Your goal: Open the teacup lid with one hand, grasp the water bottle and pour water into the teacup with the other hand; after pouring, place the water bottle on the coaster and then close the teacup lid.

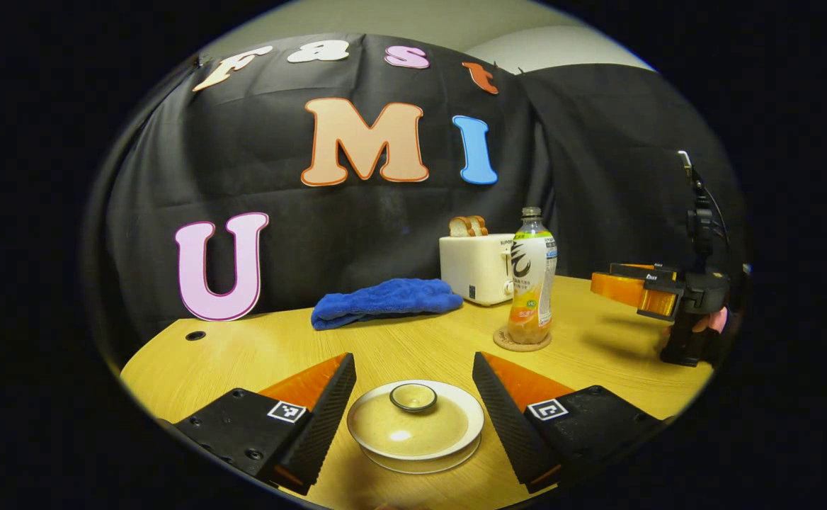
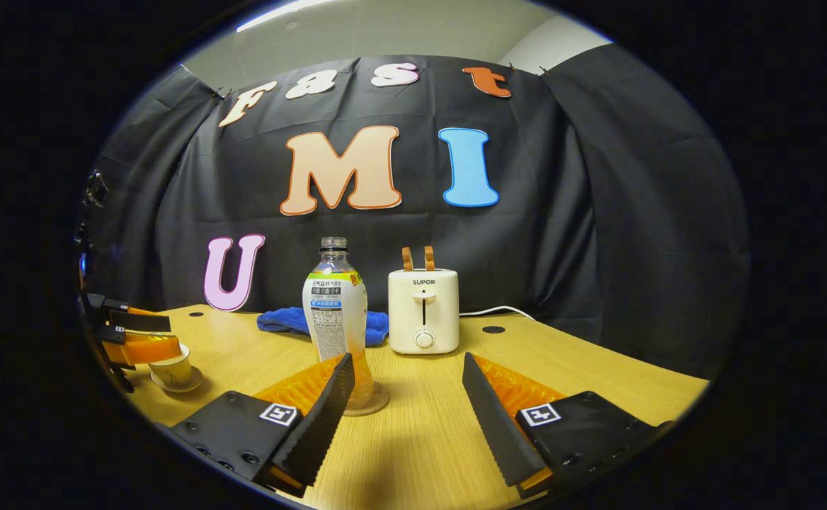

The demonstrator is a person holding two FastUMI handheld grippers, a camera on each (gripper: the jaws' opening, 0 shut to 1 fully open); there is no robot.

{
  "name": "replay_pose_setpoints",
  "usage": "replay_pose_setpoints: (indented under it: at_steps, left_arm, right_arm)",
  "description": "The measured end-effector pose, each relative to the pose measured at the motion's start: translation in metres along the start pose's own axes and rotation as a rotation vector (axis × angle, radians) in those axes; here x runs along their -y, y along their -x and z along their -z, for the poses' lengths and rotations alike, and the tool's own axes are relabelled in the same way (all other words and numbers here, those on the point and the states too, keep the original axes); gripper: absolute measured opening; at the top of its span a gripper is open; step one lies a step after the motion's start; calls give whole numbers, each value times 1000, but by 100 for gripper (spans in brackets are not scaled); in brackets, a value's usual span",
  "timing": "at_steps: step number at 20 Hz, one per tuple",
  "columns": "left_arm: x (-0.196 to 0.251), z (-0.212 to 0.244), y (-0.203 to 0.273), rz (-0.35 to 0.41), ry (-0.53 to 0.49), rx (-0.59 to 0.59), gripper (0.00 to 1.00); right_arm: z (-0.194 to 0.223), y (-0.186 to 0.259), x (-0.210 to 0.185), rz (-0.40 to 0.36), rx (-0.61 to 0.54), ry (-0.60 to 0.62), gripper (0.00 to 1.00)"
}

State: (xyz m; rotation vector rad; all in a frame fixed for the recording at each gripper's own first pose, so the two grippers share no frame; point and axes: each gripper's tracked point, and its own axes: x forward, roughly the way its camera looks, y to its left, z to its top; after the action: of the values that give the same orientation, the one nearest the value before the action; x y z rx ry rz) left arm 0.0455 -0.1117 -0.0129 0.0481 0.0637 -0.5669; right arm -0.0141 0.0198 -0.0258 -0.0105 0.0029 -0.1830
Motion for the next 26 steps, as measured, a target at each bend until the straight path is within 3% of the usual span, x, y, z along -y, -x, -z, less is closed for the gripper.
replay_pose_setpoints:
  at_steps: [2,4,5,9,10,11,15,16,20,26]
  left_arm:
    - [-3,-5,4,-15,15,32,97]
    - [-7,-7,9,-24,32,56,96]
    - [-7,-9,10,-27,37,64,96]
    - [-8,-11,22,-37,44,88,96]
    - [-11,-11,24,-49,46,90,96]
    - [-14,-11,26,-58,46,88,96]
    - [-22,-9,34,-107,48,81,96]
    - [-25,-7,37,-124,49,79,97]
    - [-37,-6,54,-199,51,77,97]
    - [-76,-1,83,-452,53,65,96]
  right_arm:
    - [0,0,0,0,0,0,97]
    - [0,0,0,0,0,0,94]
    - [-1,0,0,0,0,0,98]
    - [-1,0,1,-1,0,1,94]
    - [-1,0,1,-1,0,1,98]
    - [-1,0,0,-2,-1,0,94]
    - [-1,1,-6,-33,-2,-2,97]
    - [0,1,-6,-38,-2,-2,94]
    - [0,1,-6,-45,-3,-2,94]
    - [-1,2,-6,-45,-4,-2,94]
